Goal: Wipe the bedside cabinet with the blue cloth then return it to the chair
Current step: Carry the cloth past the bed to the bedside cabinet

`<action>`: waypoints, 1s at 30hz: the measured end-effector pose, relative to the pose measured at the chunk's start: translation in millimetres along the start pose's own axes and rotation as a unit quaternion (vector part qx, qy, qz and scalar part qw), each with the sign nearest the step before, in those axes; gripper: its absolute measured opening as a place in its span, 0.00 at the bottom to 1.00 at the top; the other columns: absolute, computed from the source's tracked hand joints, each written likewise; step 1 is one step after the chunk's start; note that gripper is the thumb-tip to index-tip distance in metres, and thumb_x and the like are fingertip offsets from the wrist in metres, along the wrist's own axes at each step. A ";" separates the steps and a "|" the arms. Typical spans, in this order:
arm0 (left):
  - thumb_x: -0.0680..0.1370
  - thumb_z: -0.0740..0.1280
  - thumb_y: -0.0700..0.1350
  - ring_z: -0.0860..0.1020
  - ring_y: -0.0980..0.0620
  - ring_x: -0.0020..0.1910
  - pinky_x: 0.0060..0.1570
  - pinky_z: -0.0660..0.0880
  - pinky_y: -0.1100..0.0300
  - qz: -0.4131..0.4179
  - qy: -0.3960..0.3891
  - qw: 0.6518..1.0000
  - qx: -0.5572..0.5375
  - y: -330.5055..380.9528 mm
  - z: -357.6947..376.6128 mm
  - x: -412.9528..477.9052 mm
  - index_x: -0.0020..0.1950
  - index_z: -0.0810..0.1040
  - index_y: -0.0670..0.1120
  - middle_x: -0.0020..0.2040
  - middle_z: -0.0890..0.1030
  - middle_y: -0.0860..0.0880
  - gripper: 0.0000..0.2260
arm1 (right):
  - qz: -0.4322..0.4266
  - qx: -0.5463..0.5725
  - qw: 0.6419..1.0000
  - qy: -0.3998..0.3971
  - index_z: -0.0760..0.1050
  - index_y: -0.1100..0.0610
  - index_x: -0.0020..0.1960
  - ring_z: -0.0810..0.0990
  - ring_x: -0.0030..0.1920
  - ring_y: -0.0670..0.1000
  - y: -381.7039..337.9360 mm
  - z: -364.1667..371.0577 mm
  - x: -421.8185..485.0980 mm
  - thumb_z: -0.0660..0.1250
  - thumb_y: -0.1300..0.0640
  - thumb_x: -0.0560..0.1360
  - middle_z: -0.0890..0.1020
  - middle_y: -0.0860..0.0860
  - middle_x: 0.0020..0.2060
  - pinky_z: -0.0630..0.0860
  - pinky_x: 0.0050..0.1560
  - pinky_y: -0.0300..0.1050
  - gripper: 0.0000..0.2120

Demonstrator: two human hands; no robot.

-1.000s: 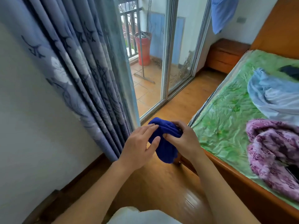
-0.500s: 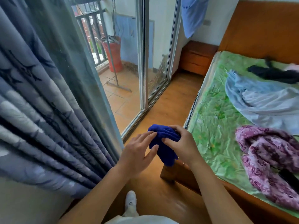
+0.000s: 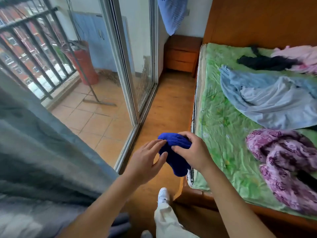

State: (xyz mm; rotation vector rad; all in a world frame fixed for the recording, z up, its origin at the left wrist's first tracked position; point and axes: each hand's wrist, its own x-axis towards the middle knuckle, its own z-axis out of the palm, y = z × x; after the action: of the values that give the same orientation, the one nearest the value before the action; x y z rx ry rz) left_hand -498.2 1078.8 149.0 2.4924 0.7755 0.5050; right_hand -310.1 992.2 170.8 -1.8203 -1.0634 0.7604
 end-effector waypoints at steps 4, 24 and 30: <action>0.83 0.56 0.57 0.75 0.51 0.66 0.65 0.72 0.55 0.007 -0.007 1.000 -0.010 -28.9 -8.2 65.5 0.73 0.72 0.47 0.69 0.77 0.50 0.22 | 0.007 0.017 1.000 0.013 0.79 0.44 0.54 0.83 0.48 0.42 -2.7 -2.5 68.2 0.76 0.49 0.70 0.85 0.40 0.46 0.82 0.52 0.50 0.13; 0.83 0.55 0.58 0.75 0.48 0.66 0.63 0.74 0.51 0.071 -0.003 0.997 0.006 -250.9 -22.9 346.6 0.73 0.72 0.45 0.68 0.77 0.49 0.24 | -0.003 -0.018 0.998 0.055 0.79 0.45 0.54 0.83 0.48 0.42 -9.4 46.5 403.8 0.75 0.54 0.71 0.85 0.40 0.46 0.81 0.54 0.49 0.13; 0.83 0.57 0.56 0.77 0.47 0.63 0.61 0.75 0.52 0.128 -0.016 0.992 0.011 -331.6 34.8 414.7 0.72 0.73 0.45 0.67 0.78 0.49 0.23 | 0.019 -0.044 0.994 0.100 0.79 0.45 0.55 0.83 0.49 0.43 54.1 79.0 475.7 0.76 0.54 0.71 0.84 0.41 0.47 0.81 0.53 0.48 0.14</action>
State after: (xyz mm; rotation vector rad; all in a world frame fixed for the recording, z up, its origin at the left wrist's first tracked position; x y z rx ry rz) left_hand -303.6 1558.2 24.5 2.6285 0.4517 0.5464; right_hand -142.1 1431.6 52.2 -1.9503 -0.9468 0.5465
